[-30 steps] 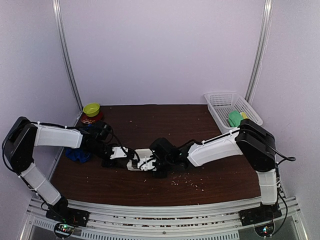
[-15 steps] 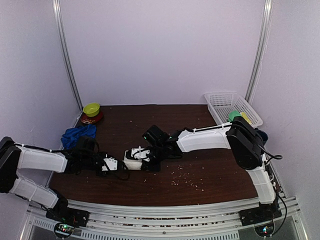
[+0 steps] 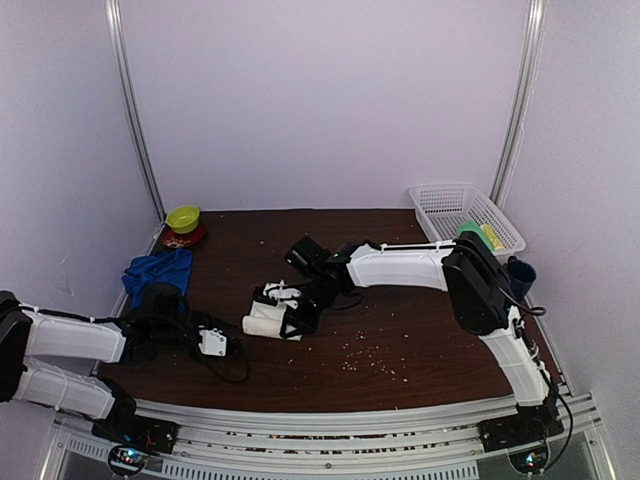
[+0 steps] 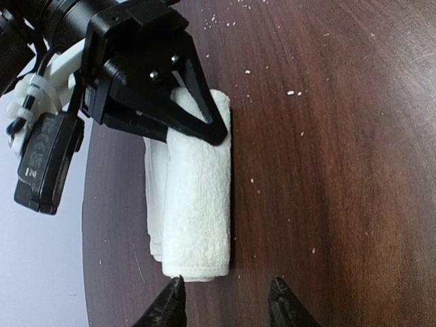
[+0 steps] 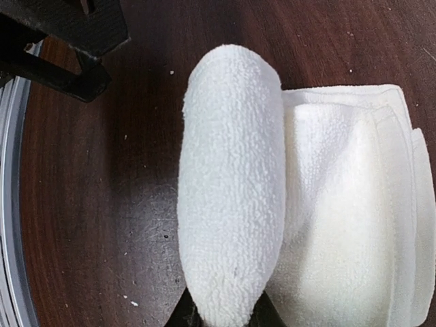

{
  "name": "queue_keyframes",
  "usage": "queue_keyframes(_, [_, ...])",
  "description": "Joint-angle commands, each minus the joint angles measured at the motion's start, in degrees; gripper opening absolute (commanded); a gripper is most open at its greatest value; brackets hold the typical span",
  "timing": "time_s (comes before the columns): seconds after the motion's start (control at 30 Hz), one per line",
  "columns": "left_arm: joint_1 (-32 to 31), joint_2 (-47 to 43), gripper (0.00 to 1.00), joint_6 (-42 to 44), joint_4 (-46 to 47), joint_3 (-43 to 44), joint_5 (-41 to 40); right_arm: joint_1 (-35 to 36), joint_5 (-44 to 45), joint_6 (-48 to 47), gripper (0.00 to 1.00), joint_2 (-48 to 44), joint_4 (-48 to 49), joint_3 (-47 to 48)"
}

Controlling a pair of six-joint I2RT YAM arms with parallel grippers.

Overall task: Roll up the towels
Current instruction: Roll the towel at the center of the board.

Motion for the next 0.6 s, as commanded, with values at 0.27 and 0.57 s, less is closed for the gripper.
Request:
queue_keyframes(0.27, [-8.4,7.2,0.43,3.0,11.1,0.7,-8.2,-0.2,-9.8,2.4,0.17,7.5,-13.5,2.0])
queue_keyframes(0.57, [-11.4,13.4,0.44,2.2,16.6,1.4,-14.8,-0.3,-10.7,1.2,0.17,7.8,-14.3,1.6])
